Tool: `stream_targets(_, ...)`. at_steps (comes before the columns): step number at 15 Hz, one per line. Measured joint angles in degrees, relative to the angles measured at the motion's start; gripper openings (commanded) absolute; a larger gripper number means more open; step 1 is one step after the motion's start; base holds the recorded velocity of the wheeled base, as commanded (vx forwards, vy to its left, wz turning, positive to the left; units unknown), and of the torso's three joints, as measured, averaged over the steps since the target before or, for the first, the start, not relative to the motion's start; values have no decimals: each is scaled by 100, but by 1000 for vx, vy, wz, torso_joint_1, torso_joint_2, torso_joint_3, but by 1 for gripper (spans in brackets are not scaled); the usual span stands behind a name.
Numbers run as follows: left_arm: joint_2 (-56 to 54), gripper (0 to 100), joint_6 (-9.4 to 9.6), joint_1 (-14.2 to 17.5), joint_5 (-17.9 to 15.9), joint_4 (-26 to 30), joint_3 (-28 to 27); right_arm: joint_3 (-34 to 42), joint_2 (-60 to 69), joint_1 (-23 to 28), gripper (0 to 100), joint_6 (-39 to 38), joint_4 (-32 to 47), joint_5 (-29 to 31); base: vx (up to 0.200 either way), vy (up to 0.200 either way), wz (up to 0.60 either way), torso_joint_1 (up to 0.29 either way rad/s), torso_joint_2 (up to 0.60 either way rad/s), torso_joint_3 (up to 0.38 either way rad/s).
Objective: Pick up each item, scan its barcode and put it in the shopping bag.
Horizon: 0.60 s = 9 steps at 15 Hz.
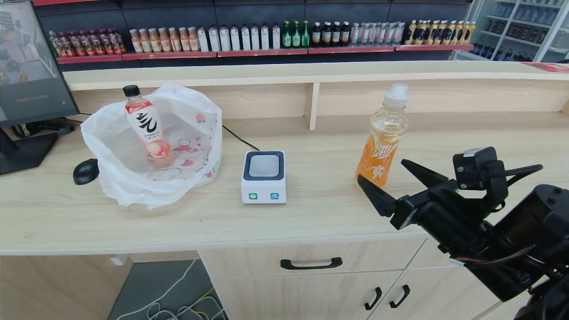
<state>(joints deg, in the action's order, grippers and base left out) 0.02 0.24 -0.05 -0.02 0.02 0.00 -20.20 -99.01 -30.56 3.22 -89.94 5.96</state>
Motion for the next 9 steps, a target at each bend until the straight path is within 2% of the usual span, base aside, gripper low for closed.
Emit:
stream_targets(4,0,100,0,0,0,-2,0,-276,-206,334,100,0,0,2,0,0,0,0,0,0)
stream_targets(9,0,100,2,5,-2,-2,0,-819,-733,400,100,11,0,5,0,0,0,0,0,0)
